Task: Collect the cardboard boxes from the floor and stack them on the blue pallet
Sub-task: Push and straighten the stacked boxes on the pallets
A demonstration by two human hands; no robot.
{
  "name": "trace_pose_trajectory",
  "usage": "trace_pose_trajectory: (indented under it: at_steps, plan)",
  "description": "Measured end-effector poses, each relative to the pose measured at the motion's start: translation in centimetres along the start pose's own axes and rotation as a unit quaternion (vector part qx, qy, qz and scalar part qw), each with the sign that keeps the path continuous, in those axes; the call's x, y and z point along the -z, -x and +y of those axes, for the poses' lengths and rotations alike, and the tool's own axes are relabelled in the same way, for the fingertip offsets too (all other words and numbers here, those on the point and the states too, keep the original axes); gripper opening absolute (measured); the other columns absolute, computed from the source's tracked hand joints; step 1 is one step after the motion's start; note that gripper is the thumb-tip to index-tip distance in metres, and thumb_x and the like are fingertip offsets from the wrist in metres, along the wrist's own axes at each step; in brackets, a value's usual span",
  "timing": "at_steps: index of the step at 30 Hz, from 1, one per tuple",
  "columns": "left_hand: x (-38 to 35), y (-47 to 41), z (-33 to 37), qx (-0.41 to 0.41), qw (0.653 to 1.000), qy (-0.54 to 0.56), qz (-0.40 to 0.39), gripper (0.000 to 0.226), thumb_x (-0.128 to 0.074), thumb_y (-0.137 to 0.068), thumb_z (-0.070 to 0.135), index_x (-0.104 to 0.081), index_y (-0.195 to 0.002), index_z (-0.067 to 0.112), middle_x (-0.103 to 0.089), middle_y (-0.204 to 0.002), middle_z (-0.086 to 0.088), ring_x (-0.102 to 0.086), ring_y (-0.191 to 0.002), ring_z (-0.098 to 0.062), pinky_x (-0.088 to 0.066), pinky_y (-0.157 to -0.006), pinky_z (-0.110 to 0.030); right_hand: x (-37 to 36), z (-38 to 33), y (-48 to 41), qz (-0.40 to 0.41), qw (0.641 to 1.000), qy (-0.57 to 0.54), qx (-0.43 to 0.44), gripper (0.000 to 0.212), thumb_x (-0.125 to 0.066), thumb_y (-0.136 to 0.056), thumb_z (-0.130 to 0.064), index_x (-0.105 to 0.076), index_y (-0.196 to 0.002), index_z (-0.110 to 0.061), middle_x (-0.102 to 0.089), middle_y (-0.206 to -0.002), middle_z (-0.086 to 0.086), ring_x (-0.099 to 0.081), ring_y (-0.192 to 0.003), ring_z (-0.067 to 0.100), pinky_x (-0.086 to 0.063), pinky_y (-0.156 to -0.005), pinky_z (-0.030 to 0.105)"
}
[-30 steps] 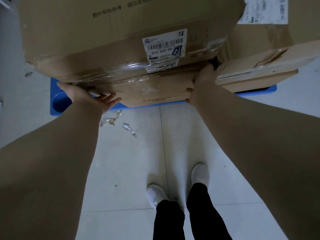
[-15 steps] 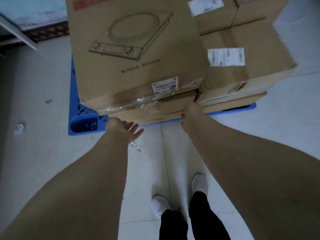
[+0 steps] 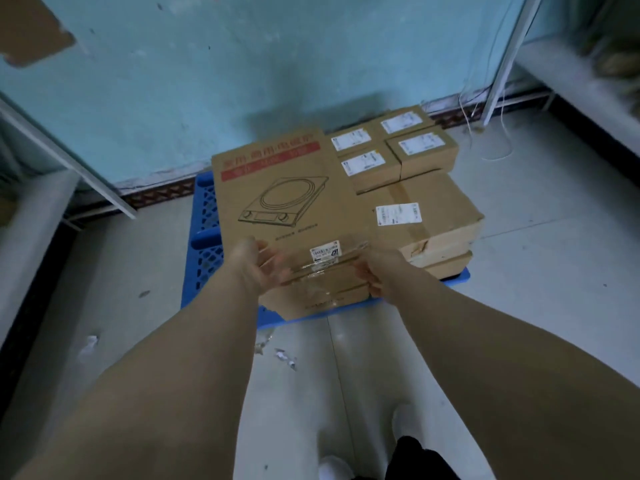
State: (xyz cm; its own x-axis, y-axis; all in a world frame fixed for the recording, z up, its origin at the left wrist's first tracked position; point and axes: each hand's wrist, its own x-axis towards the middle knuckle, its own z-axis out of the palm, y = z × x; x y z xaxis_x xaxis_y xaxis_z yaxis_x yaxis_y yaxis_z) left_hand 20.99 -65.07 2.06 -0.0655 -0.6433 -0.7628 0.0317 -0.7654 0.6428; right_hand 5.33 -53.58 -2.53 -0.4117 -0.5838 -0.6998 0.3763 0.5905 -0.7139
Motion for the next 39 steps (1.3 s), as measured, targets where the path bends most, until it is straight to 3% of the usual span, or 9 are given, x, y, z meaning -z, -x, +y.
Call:
trace_pose_trajectory:
  at_steps: [4,6,9,12,17,22,27,36,39]
  plan:
    - [0.8,4.8,1.5,-0.049,0.996,-0.067,-0.015,0.026,-0.035,-0.103,0.02,-0.053,-0.117,0.007,-0.062,-0.114,-0.01,-0.062,-0.1,-0.027,-0.052,-0.077,-0.047,1.4,-0.8,4.7,0.023,0.999,0.038,0.003,0.023,-0.045,-0.097,-0.008,-0.047,-0.075,-0.017,-0.052,-0.103,0.009,-0.051,-0.093,0.021,-0.036,-0.053,0.023]
    - [1.0,6.5,1.8,-0.063,0.992,-0.103,-0.037,0.022,-0.038,-0.101,0.013,-0.055,-0.114,0.008,-0.064,-0.108,-0.009,-0.063,-0.096,-0.025,-0.054,-0.081,-0.048,2.1,-1.4,7.2,0.025,0.998,0.058,0.003,0.013,-0.044,-0.098,-0.008,-0.056,-0.095,-0.011,-0.051,-0.11,0.01,-0.055,-0.105,0.026,-0.041,-0.058,0.024]
    - [1.1,9.2,2.0,-0.075,0.986,-0.14,-0.056,0.021,-0.04,-0.099,0.01,-0.059,-0.108,0.008,-0.068,-0.103,-0.006,-0.065,-0.094,-0.023,-0.054,-0.085,-0.046,3.1,-1.6,10.0,0.074,0.995,0.056,0.036,0.036,-0.038,-0.1,-0.007,-0.044,-0.136,-0.003,-0.054,-0.133,0.015,-0.052,-0.126,0.027,-0.044,-0.084,0.03]
    - [1.2,11.5,1.8,-0.089,0.982,-0.149,-0.077,0.024,-0.037,-0.1,0.011,-0.057,-0.113,0.009,-0.069,-0.105,-0.007,-0.066,-0.093,-0.023,-0.052,-0.064,-0.04,4.1,-1.7,12.1,0.093,0.995,0.039,0.025,0.041,-0.041,-0.099,-0.009,-0.041,-0.14,-0.006,-0.054,-0.136,0.012,-0.054,-0.123,0.022,-0.047,-0.075,0.027]
    - [2.5,15.3,1.6,-0.128,0.976,-0.149,-0.093,0.022,-0.037,-0.101,0.013,-0.056,-0.111,0.011,-0.068,-0.097,-0.005,-0.067,-0.087,-0.021,-0.051,-0.066,-0.039,5.2,-1.7,15.6,0.117,0.989,0.059,0.065,0.038,-0.052,-0.094,-0.006,-0.051,-0.131,-0.002,-0.059,-0.13,0.014,-0.059,-0.117,0.025,-0.036,-0.05,0.023]
    - [5.1,18.1,-0.1,-0.145,0.975,-0.15,-0.073,0.021,-0.04,-0.1,0.013,-0.059,-0.109,0.011,-0.071,-0.103,-0.004,-0.068,-0.094,-0.021,-0.052,-0.09,-0.045,6.1,-1.0,19.5,0.143,0.986,0.048,0.069,0.032,-0.047,-0.097,-0.013,-0.057,-0.126,-0.003,-0.064,-0.122,0.007,-0.063,-0.105,0.017,-0.031,-0.05,0.025]
    - [7.0,20.7,-4.7,-0.129,0.98,-0.144,-0.04,0.021,-0.039,-0.101,0.014,-0.056,-0.113,0.009,-0.069,-0.103,-0.007,-0.068,-0.089,-0.022,-0.054,-0.062,-0.039,8.3,2.8,23.2,0.146,0.983,0.059,0.091,0.033,-0.051,-0.094,-0.01,-0.056,-0.127,-0.007,-0.063,-0.121,0.009,-0.064,-0.106,0.021,-0.032,-0.05,0.025]
    - [11.0,26.6,-11.6,-0.117,0.978,-0.16,-0.061,0.02,-0.036,-0.103,0.019,-0.055,-0.106,0.013,-0.068,-0.098,-0.006,-0.065,-0.089,-0.022,-0.053,-0.07,-0.038,9.1,8.4,29.1,0.105,0.989,0.071,0.08,0.033,-0.042,-0.1,-0.009,-0.048,-0.131,0.002,-0.055,-0.135,0.014,-0.057,-0.104,0.021,-0.034,-0.053,0.019]
    - [14.1,27.2,-11.1,-0.131,0.977,-0.162,-0.033,0.018,-0.037,-0.104,0.021,-0.051,-0.094,0.017,-0.067,-0.103,-0.006,-0.066,-0.097,-0.023,-0.052,-0.082,-0.041,8.6,10.9,30.4,0.125,0.986,0.083,0.076,0.032,-0.049,-0.096,-0.01,-0.054,-0.127,0.0,-0.062,-0.125,0.013,-0.059,-0.096,0.021,-0.037,-0.056,0.024]
